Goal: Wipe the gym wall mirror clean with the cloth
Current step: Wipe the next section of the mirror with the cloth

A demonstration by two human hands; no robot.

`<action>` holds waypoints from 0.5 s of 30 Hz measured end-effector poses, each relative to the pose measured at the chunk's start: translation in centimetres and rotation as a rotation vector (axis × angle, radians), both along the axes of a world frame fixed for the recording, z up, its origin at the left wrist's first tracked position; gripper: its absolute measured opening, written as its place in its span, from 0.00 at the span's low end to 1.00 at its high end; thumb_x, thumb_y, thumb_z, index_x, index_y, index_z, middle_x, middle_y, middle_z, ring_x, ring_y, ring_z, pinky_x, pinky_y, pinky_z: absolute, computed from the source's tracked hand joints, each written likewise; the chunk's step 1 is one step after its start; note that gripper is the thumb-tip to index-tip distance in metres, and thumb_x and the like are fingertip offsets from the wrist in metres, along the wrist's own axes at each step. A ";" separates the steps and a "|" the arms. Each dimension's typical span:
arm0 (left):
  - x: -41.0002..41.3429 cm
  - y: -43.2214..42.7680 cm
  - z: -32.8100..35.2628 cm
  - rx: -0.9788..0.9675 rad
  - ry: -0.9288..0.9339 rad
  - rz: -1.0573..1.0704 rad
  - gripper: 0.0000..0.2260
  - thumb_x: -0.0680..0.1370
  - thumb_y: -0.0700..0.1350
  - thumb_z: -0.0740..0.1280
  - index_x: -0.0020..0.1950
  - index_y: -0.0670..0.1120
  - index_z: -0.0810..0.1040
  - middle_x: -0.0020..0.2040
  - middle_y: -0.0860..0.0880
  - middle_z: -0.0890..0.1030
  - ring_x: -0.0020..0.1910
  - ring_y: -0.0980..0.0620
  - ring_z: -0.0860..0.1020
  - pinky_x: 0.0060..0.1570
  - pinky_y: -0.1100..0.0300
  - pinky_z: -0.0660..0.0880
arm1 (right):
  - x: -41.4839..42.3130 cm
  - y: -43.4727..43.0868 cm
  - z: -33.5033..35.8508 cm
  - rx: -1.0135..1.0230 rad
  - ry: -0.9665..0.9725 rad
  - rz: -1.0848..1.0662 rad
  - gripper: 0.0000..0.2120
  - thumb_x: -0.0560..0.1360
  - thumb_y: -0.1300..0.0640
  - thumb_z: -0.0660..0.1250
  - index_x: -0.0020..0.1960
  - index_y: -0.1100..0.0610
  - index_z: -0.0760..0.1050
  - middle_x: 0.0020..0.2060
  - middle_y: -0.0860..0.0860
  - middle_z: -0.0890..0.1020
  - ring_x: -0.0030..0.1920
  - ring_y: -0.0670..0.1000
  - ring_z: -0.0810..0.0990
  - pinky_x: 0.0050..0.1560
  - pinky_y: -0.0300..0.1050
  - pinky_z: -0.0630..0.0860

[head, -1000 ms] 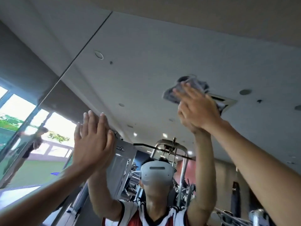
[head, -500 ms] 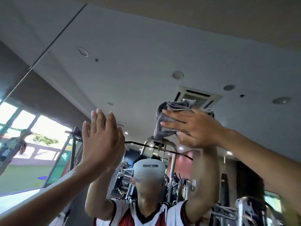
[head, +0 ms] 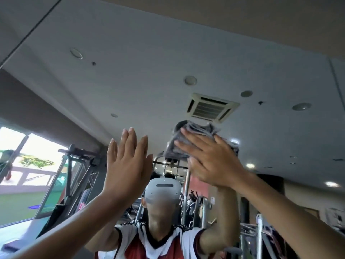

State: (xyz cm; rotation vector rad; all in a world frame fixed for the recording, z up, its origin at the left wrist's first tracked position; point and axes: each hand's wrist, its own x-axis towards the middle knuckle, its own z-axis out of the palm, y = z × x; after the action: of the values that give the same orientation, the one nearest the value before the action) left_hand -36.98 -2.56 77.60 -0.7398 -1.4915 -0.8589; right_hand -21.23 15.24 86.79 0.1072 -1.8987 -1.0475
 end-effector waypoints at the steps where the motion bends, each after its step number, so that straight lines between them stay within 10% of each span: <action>1: 0.1 0.4 0.1 -0.009 0.042 0.040 0.24 0.84 0.52 0.49 0.76 0.42 0.66 0.77 0.35 0.62 0.79 0.37 0.57 0.74 0.36 0.54 | 1.5 1.6 0.9 -0.064 0.079 -0.018 0.25 0.81 0.45 0.46 0.79 0.40 0.53 0.80 0.44 0.52 0.80 0.46 0.52 0.75 0.60 0.57; 7: 2.4 3.8 0.9 -0.115 0.286 0.210 0.23 0.81 0.47 0.55 0.73 0.38 0.71 0.72 0.32 0.69 0.74 0.35 0.66 0.74 0.38 0.59 | 1.5 -0.4 6.6 -0.632 0.562 -0.023 0.27 0.83 0.50 0.48 0.81 0.46 0.50 0.81 0.48 0.46 0.80 0.46 0.45 0.75 0.55 0.51; 15: 4.9 5.7 1.1 -0.032 0.127 0.107 0.25 0.82 0.50 0.50 0.73 0.39 0.69 0.74 0.32 0.67 0.75 0.35 0.63 0.71 0.36 0.56 | 3.7 2.6 0.5 -0.081 0.095 -0.036 0.25 0.81 0.44 0.45 0.78 0.41 0.46 0.80 0.45 0.47 0.80 0.45 0.48 0.71 0.52 0.53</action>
State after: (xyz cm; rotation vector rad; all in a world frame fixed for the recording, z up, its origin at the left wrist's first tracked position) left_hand -32.11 3.10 78.73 -0.7185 -1.4208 -0.6957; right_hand -17.56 17.87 87.26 -0.0225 -1.8596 -0.9814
